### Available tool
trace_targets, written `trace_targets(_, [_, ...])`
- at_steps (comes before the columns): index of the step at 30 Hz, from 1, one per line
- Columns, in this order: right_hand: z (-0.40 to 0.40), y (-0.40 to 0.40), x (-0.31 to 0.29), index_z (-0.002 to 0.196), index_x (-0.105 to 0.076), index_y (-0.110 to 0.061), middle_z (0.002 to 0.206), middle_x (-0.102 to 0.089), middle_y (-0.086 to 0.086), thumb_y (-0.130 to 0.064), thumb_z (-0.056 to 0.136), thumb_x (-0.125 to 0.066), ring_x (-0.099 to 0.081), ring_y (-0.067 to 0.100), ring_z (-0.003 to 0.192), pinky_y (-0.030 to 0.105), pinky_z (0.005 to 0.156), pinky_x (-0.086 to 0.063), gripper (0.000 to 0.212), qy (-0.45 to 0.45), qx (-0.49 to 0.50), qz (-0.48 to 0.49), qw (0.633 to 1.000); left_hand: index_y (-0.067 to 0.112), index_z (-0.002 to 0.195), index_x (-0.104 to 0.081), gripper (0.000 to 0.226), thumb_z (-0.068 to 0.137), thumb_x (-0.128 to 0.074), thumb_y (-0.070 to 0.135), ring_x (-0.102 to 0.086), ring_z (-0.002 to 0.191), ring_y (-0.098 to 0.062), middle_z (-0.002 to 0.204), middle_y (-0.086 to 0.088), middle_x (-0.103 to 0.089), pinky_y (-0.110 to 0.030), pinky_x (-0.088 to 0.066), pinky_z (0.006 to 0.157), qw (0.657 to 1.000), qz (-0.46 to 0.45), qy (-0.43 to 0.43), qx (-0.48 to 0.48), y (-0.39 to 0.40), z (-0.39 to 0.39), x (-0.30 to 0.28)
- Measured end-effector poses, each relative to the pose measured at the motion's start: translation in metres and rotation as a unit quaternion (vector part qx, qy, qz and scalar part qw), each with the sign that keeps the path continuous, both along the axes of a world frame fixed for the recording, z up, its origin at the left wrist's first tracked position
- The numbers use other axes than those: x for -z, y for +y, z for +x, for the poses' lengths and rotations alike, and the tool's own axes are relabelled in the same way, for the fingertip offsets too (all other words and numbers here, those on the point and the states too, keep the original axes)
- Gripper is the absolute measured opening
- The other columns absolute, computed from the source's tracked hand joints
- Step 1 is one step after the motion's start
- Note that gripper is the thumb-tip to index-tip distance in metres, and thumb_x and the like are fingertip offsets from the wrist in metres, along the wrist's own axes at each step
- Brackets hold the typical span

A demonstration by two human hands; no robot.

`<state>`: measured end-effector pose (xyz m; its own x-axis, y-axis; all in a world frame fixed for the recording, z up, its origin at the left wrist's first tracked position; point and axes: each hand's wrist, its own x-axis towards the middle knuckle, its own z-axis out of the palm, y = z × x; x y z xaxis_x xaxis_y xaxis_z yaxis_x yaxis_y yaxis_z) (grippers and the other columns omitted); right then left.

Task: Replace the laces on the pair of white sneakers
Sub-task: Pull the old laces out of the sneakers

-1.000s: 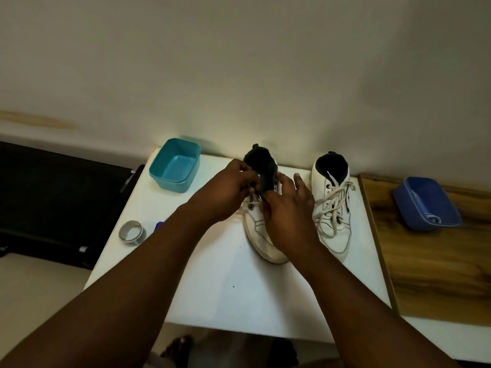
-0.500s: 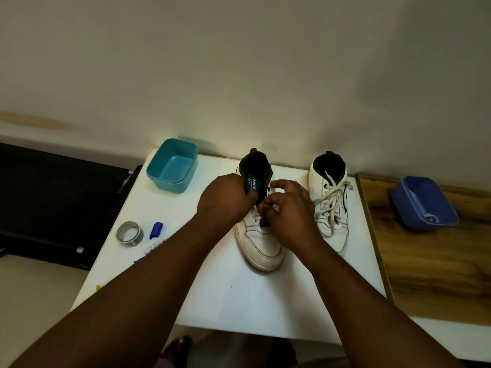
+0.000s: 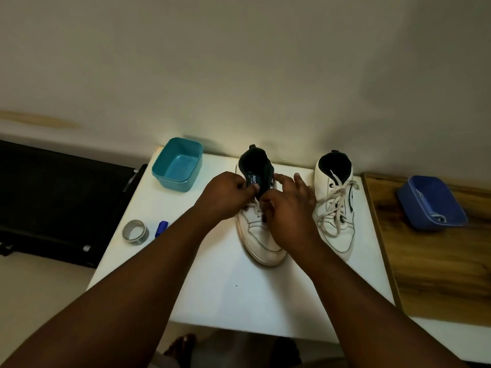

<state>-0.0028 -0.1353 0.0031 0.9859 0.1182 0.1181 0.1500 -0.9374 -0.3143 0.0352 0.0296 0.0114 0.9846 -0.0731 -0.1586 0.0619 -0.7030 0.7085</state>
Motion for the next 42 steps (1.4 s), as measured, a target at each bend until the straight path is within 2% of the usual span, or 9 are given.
trace_targets(4, [0.002,-0.016,-0.005,0.098,-0.074,-0.024,0.13,-0.059,0.007,-0.015,0.088,-0.067,-0.05,0.035,0.128,0.052,0.107,-0.033,0.016,-0.039,0.087,-0.018,0.995,0.011,0.064,-0.062,0.047,0.096,-0.064,0.045,-0.056,0.06,-0.022,0.068,-0.013,-0.065,-0.033,-0.04,0.06,1.0,0.001,-0.001,0.017,0.002,0.002,-0.001])
trace_targets(8, [-0.002,-0.035,-0.013,0.111,-0.071,-0.021,0.125,-0.056,0.013,-0.009,0.086,-0.066,-0.053,0.04,0.117,0.048,0.099,-0.038,0.028,-0.028,0.206,-0.019,0.978,0.013,0.065,-0.062,0.045,0.095,-0.064,0.047,-0.06,0.063,-0.021,0.069,-0.01,-0.067,-0.031,-0.042,0.06,1.0,0.013,-0.002,0.005,0.001,0.003,-0.001])
trace_targets(14, [-0.001,-0.005,-0.004,0.115,-0.072,-0.03,0.154,-0.043,0.01,-0.024,0.092,-0.068,-0.023,0.04,0.151,0.061,0.12,-0.016,0.024,-0.061,0.003,-0.021,0.998,0.015,0.065,-0.059,0.043,0.096,-0.062,0.046,-0.057,0.062,-0.018,0.068,-0.009,-0.064,-0.03,-0.039,0.058,0.999,0.025,-0.013,0.015,0.0,0.003,-0.001])
trace_targets(18, [-0.002,-0.004,0.0,0.103,-0.073,-0.026,0.145,-0.053,0.008,-0.02,0.09,-0.069,-0.03,0.038,0.148,0.061,0.119,-0.019,0.015,-0.04,0.015,-0.048,0.998,0.015,0.064,-0.058,0.046,0.096,-0.061,0.047,-0.055,0.061,-0.018,0.068,-0.009,-0.063,-0.031,-0.039,0.06,0.999,0.024,-0.011,0.019,0.0,0.003,0.0])
trace_targets(21, [0.0,-0.017,-0.005,0.103,-0.072,-0.024,0.127,-0.058,0.009,-0.013,0.08,-0.069,-0.048,0.035,0.128,0.055,0.111,-0.031,0.026,-0.058,0.087,-0.1,0.989,0.018,0.061,-0.052,0.047,0.096,-0.061,0.047,-0.05,0.059,-0.016,0.061,-0.003,-0.053,-0.03,-0.032,0.056,0.998,0.054,-0.02,0.017,0.001,0.002,-0.002])
trace_targets(25, [-0.003,-0.041,-0.015,0.111,-0.068,-0.018,0.124,-0.055,0.015,-0.005,0.08,-0.064,-0.051,0.04,0.119,0.052,0.103,-0.034,0.034,-0.073,0.225,-0.028,0.971,0.018,0.061,-0.05,0.047,0.096,-0.061,0.047,-0.049,0.058,-0.014,0.059,0.001,-0.049,-0.029,-0.03,0.056,0.998,0.059,-0.021,0.012,0.001,0.002,-0.003])
trace_targets(31, [-0.002,-0.013,-0.007,0.118,-0.068,-0.029,0.156,-0.041,0.012,-0.017,0.09,-0.067,-0.021,0.041,0.152,0.06,0.12,-0.016,0.031,-0.083,0.02,-0.032,0.996,0.021,0.06,-0.049,0.046,0.096,-0.06,0.047,-0.051,0.059,-0.015,0.06,0.001,-0.051,-0.029,-0.03,0.055,0.997,0.063,-0.03,0.015,-0.001,0.001,-0.005])
trace_targets(35, [-0.002,-0.005,0.002,0.106,-0.074,-0.029,0.152,-0.049,0.008,-0.015,0.091,-0.066,-0.023,0.042,0.152,0.064,0.12,-0.015,0.022,-0.034,-0.005,-0.046,0.998,0.021,0.06,-0.045,0.047,0.098,-0.058,0.045,-0.046,0.058,-0.014,0.059,0.0,-0.047,-0.03,-0.029,0.055,0.998,0.06,-0.03,0.019,0.0,0.0,-0.004])
trace_targets(42, [-0.001,-0.047,-0.016,0.11,-0.07,-0.021,0.127,-0.058,0.011,-0.017,0.092,-0.06,-0.054,0.038,0.119,0.055,0.106,-0.036,0.021,-0.118,0.228,-0.016,0.966,0.024,0.062,-0.041,0.045,0.098,-0.054,0.047,-0.047,0.061,-0.012,0.065,0.001,-0.049,-0.03,-0.027,0.054,0.995,0.09,-0.035,0.02,-0.001,0.001,-0.005])
